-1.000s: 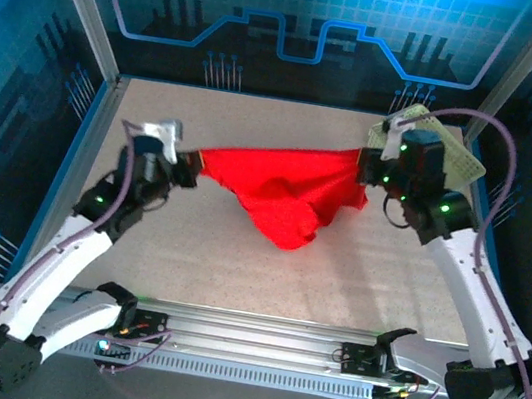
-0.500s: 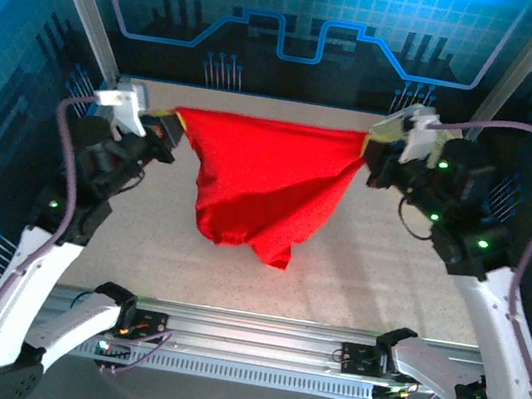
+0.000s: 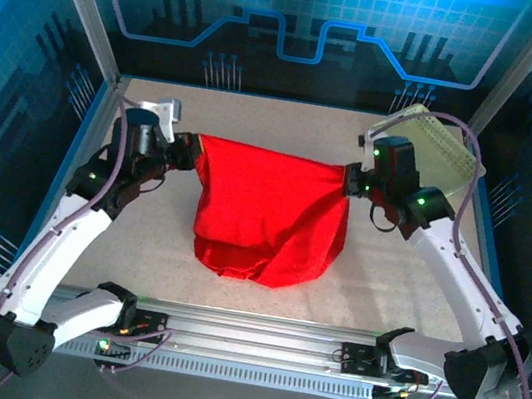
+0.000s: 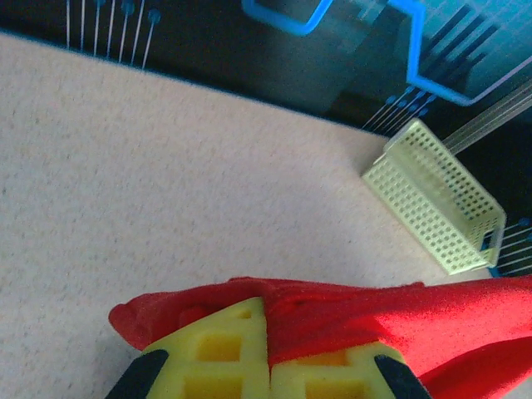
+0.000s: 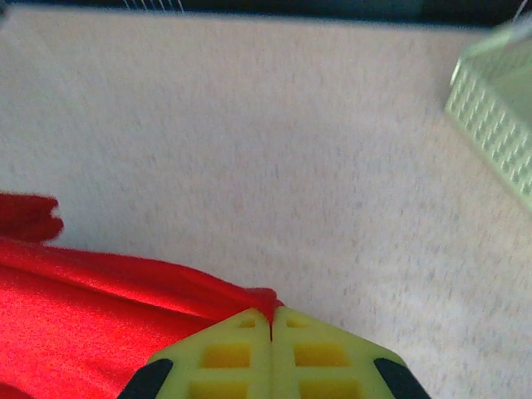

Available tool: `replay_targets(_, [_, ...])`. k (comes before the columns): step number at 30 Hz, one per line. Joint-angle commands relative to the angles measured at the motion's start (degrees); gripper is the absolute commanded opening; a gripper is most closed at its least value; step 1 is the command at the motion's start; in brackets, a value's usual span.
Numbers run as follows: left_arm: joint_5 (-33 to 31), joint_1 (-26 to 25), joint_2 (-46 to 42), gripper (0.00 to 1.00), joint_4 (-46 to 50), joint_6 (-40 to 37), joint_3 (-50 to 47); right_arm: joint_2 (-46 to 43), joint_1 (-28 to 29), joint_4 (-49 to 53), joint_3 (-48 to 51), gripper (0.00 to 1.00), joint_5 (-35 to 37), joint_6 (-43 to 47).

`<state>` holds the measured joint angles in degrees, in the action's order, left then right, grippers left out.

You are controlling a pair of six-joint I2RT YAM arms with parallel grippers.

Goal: Fold the inside-out t-shirt

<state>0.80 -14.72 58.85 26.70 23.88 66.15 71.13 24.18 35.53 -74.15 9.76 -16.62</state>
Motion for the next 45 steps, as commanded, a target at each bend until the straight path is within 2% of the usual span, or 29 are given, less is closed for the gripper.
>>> replay_targets(1, [0.6,0.5,-1.2,0.00,-2.9,-1.3,6.2,-0.8,-1.3,0.0,-7.1,0.00,4.6,2.1])
replay_targets(3, [2.2,0.5,-2.1,0.00,-4.3,-1.5,8.0,-1.0,-3.2,0.4,-10.4,0.00,5.3,2.3])
replay_targets(7, [4.0,0.5,-4.1,0.00,-7.1,-2.2,9.6,-1.3,-7.9,-0.1,-16.7,0.00,1.0,2.0])
replay_targets(10, [2.1,0.5,-4.7,0.00,-6.5,-3.5,10.2,0.2,-8.2,1.4,-22.2,0.00,-1.7,2.7])
replay_targets(13, [0.2,0.5,-4.9,0.00,-5.6,-4.1,9.3,0.2,-7.5,1.4,-23.2,0.00,-4.4,2.7])
replay_targets(16, [-1.3,0.5,-4.1,0.00,-3.3,-3.9,7.9,-0.2,-3.7,2.0,-22.2,0.00,-1.8,4.6])
replay_targets(21, [-7.0,0.6,-1.6,0.00,1.0,-2.7,3.5,-0.9,6.4,1.8,-19.5,0.00,5.3,9.3])
replay_targets(25, [-8.5,1.5,-0.4,0.00,2.4,-1.8,2.3,-1.5,9.5,0.0,-18.0,0.00,9.0,10.3])
replay_targets(28, [-7.0,1.5,-2.0,0.00,0.8,-1.7,2.5,-1.4,9.4,0.3,-19.2,0.00,10.6,10.9])
replay_targets(31, [-2.5,1.5,-4.6,0.00,-1.2,-1.9,3.8,0.2,6.9,1.0,-20.9,0.00,11.0,10.6])
replay_targets(34, [1.4,1.5,-6.3,0.00,-3.5,-1.6,4.3,5.6,0.8,1.8,-21.6,0.00,6.5,7.5])
replay_targets(37, [2.3,1.5,-5.8,0.00,-3.6,-1.3,4.3,13.2,-0.5,-0.2,-21.4,0.00,4.6,7.8])
replay_targets(38, [2.0,1.5,-5.2,0.00,-2.9,-1.3,4.3,16.2,-0.5,-0.8,-21.9,0.03,4.4,8.0])
replay_targets(39, [1.3,1.5,-4.7,0.00,-2.1,-1.2,4.3,19.4,-0.5,-0.7,-23.1,0.11,4.5,8.2])
replay_targets(42, [-1.3,1.5,-2.8,0.00,0.8,-0.9,4.3,26.7,0.0,3.9,-28.6,0.52,9.1,7.7])
replay_targets(43, [-1.9,1.5,-2.1,0.00,1.9,-0.9,4.7,27.1,0.6,4.5,-28.6,0.59,10.4,7.7])
replay_targets(45, [-3.3,1.5,-0.3,0.00,4.0,-0.9,5.3,22.9,3.8,0.1,-22.0,0.71,11.5,10.3])
